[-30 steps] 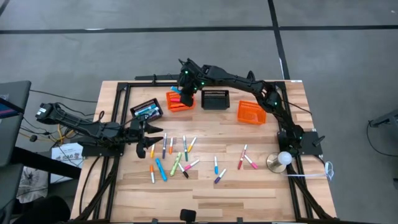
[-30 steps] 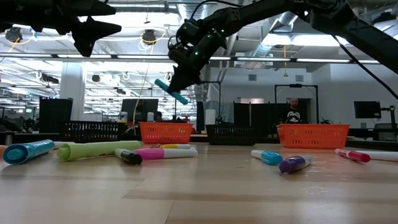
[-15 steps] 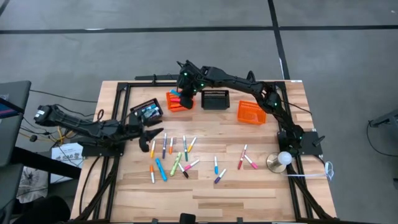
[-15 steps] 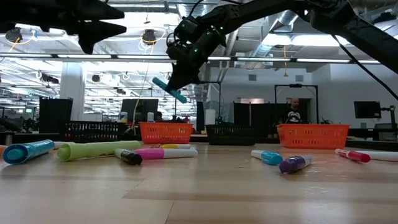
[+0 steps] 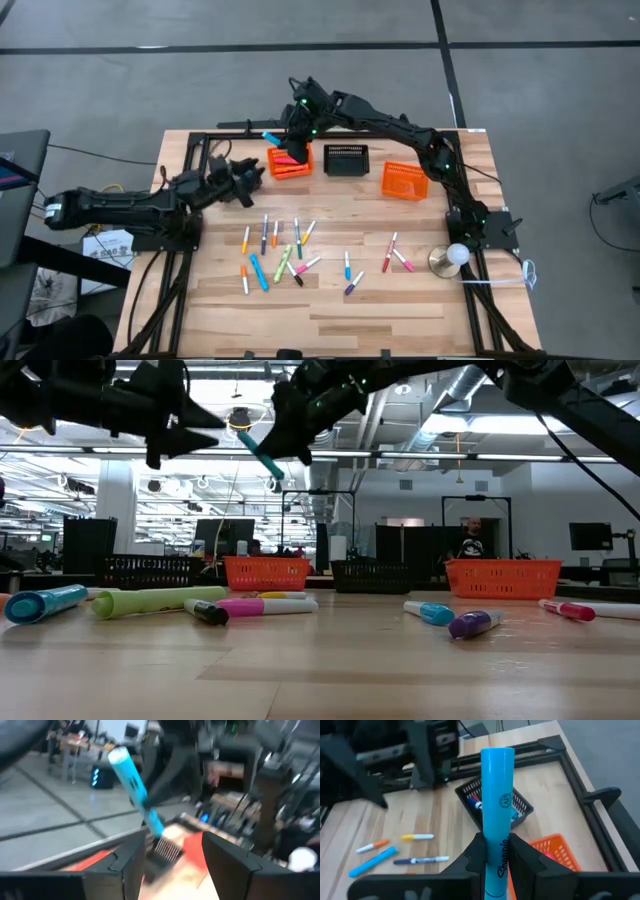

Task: Pick & Place Markers
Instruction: Put the top large light blue highlighter pen into the left orange bin

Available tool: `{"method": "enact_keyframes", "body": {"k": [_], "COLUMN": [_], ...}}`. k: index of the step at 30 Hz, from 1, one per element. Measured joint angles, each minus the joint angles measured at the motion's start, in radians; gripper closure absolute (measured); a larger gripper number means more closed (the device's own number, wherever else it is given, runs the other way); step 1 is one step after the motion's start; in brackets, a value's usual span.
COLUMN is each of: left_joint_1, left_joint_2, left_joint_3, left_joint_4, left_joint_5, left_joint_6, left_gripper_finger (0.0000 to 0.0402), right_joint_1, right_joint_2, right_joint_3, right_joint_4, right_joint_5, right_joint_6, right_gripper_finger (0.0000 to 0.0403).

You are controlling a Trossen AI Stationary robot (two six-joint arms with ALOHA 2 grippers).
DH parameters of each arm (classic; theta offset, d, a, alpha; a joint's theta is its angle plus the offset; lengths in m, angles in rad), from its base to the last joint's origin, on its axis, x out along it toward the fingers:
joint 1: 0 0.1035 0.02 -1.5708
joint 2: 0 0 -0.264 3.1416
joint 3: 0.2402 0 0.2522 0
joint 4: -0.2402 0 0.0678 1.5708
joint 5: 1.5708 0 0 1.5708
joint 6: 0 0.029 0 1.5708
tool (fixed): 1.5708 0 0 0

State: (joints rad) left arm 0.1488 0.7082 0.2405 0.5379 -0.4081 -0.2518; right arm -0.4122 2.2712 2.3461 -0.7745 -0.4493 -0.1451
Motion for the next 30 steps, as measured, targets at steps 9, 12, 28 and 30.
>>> {"method": "enact_keyframes", "body": {"k": [9,12,28,30], "left_joint_1": [0.170,0.178,0.179,0.179], "left_joint_2": [0.014,0.040,0.222,0.223], "left_joint_3": [0.000,0.002,0.108,0.114], "left_joint_4": [0.150,0.183,0.191,0.189], "left_joint_5": [0.191,0.226,0.229,0.233], "left_joint_6": [-0.045,-0.056,-0.038,-0.033], "left_gripper_finger": [0.0181,0.0174,0.0158,0.0158], "right_joint_1": [0.033,0.048,0.076,0.077], "right_joint_2": [-0.027,-0.027,-0.027,-0.027], "right_joint_3": [0.009,0.009,0.009,0.009], "right_joint_4": [0.047,0.050,0.026,0.016], "right_joint_5": [-0.051,-0.054,-0.069,-0.073], "right_joint_6": [0.006,0.005,0.013,0.014], "right_gripper_finger": [0.0358,0.0358,0.0358,0.0358]}}
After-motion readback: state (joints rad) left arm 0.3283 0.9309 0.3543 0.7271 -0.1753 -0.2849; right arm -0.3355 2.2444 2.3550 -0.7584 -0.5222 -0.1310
